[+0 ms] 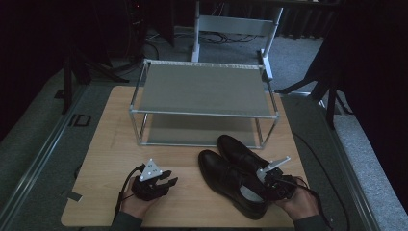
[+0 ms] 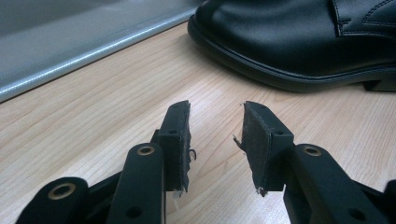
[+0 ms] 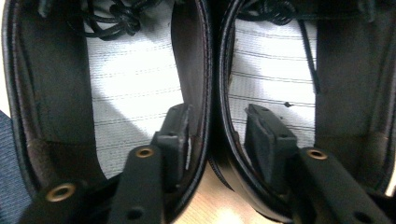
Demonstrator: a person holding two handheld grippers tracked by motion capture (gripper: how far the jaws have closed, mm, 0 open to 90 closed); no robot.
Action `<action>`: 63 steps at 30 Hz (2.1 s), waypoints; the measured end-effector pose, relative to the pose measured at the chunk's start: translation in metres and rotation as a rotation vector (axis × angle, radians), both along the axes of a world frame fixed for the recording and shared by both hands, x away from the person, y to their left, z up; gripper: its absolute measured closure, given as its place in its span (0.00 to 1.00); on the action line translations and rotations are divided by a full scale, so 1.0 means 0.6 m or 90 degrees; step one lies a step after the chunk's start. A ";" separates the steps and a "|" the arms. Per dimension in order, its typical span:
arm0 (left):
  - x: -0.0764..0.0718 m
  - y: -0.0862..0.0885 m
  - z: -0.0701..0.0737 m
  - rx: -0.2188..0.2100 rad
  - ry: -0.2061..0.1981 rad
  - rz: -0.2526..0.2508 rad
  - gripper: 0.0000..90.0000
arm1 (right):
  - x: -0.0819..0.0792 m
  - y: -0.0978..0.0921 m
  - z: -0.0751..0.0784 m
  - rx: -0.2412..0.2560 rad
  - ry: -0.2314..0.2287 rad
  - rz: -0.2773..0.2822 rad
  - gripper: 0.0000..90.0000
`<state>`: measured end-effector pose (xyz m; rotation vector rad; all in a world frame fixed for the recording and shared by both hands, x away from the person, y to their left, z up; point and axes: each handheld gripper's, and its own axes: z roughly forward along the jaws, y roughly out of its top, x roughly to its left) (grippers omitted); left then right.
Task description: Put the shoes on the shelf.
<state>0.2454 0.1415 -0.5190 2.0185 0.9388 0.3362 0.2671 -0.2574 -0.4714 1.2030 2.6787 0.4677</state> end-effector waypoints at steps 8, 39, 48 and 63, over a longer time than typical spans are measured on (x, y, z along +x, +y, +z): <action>0.000 0.000 0.000 0.000 0.000 0.000 0.69 | 0.006 0.004 -0.003 0.010 0.029 0.007 0.84; 0.002 0.000 0.005 -0.006 -0.004 0.005 0.69 | -0.004 -0.005 0.009 0.166 -0.053 -0.042 0.90; 0.001 0.001 0.007 -0.006 -0.007 0.006 0.69 | 0.013 0.007 0.027 0.201 -0.088 -0.067 0.90; 0.004 0.003 0.004 -0.015 -0.004 0.014 0.68 | 0.054 0.046 0.023 0.215 -0.117 -0.100 0.89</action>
